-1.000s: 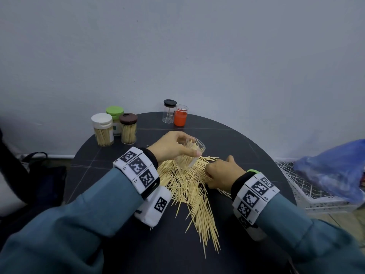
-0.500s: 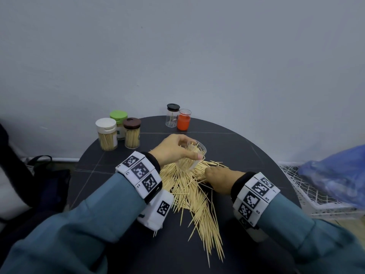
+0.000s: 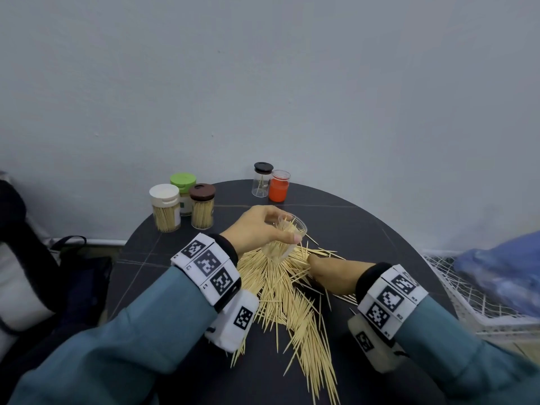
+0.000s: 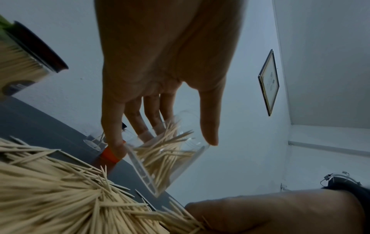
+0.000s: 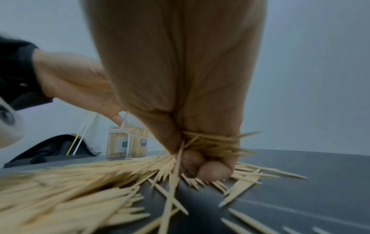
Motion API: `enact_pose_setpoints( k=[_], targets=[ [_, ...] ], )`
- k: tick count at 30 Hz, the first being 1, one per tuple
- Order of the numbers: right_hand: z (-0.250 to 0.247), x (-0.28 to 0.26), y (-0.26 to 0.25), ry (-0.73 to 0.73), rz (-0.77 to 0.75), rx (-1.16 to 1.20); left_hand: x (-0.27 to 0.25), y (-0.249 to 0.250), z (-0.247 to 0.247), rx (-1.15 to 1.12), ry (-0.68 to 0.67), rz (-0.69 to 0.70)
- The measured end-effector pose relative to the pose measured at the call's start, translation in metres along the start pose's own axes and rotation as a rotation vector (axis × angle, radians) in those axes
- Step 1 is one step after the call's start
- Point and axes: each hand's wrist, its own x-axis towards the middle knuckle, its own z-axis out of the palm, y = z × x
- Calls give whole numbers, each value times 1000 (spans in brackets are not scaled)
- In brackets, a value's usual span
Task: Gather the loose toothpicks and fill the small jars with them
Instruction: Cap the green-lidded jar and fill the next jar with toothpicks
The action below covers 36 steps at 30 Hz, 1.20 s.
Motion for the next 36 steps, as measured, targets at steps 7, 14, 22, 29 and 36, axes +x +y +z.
enact_pose_setpoints(
  k=[7,14,22,29,36],
  targets=[
    [-11,-4,4,37,-118,228,3,-4,-2,-10,66,-12],
    [-17,3,11,37,-153,528,7,-9,-6,-33,170,-28],
    [-27,6,17,32,-153,643,5,-12,-10,11,197,-35],
    [-46,7,17,196,-269,916,4,-13,-8,39,142,-46],
    [-66,13,-13,437,-556,1504,1,-14,-5,36,96,-26]
  ],
)
